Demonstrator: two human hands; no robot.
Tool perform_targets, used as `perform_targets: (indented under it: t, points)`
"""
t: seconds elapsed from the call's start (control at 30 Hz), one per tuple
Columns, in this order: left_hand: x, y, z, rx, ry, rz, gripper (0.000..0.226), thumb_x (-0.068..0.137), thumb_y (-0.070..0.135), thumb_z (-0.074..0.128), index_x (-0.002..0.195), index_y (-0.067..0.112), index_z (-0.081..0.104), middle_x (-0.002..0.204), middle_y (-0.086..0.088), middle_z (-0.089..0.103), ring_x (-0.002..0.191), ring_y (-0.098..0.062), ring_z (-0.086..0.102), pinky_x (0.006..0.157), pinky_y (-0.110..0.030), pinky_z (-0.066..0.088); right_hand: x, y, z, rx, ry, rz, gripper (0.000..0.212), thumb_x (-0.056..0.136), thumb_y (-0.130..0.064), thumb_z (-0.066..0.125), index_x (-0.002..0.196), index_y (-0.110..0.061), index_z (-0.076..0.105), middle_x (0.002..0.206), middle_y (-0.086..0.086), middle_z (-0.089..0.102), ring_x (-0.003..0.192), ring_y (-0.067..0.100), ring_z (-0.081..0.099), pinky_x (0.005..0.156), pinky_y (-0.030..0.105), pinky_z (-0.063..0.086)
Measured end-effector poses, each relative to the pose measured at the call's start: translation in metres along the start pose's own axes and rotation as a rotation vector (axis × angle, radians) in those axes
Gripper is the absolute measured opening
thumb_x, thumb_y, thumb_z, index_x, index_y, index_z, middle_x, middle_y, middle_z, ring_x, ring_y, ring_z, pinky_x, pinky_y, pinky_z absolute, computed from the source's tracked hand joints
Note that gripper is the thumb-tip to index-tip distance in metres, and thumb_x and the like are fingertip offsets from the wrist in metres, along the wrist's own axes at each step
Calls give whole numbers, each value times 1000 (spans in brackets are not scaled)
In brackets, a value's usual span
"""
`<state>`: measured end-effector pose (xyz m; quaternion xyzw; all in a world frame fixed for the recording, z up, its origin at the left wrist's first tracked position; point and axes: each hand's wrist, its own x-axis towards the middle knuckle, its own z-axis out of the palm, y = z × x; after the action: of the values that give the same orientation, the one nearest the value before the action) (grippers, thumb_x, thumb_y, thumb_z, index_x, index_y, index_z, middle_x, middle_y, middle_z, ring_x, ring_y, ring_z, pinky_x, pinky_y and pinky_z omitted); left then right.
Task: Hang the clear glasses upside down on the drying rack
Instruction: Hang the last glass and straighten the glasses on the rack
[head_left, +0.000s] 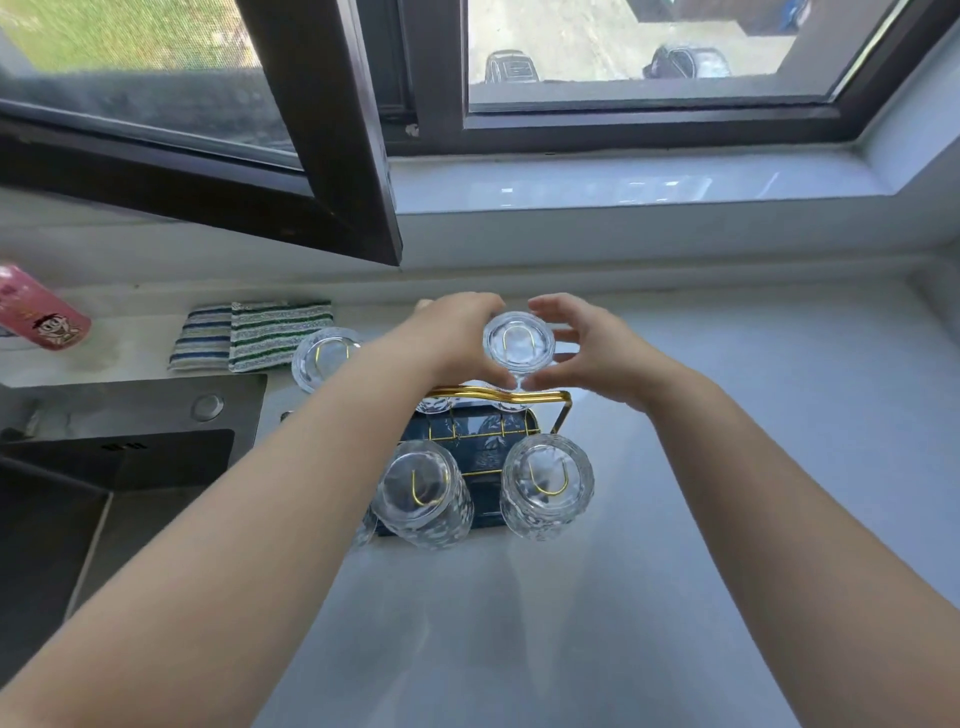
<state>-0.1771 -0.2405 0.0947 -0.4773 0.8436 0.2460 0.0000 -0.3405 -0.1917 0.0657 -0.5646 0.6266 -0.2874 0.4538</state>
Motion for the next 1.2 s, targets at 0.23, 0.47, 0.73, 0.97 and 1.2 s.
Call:
perform_targets:
  t: [0.23,0.47,0.73,0.97,1.2]
  points:
    - [5,-5,2,34,36,34,69,58,48,79,116,21,54,115,0,63,111,-22,51,91,-39,26,4,4,2,-25,26,-26,79,53,-11,88,123,-17,50,117,-5,57,107,11,55,84,27,51]
    - [6,-8,2,11,48,24,71,58,48,78,119,23,52,121,0,60,117,-23,45,93,-38,23,5,3,4,-13,51,-27,77,51,-14,89,118,-20,53,116,-5,58,108,12,56,81,27,52]
    - [-1,-14,-2,56,50,36,78,63,46,76,131,25,43,137,4,52,131,-19,38,113,-50,-4,4,-2,1,-82,2,-1,82,56,-14,87,127,-19,44,121,-3,51,106,11,51,80,20,46]
    - [-30,-55,-32,32,97,-57,82,61,43,79,132,25,42,139,2,48,131,-22,37,115,-49,13,16,-38,2,-344,6,-150,81,59,-28,84,129,-21,43,136,3,49,123,17,46,96,26,35]
    - [-32,-63,-18,-29,78,-74,71,63,40,78,125,23,48,128,1,58,119,-22,49,108,-50,29,40,-58,44,-650,-193,-205,81,62,-31,82,130,-20,42,133,2,54,120,23,50,100,36,40]
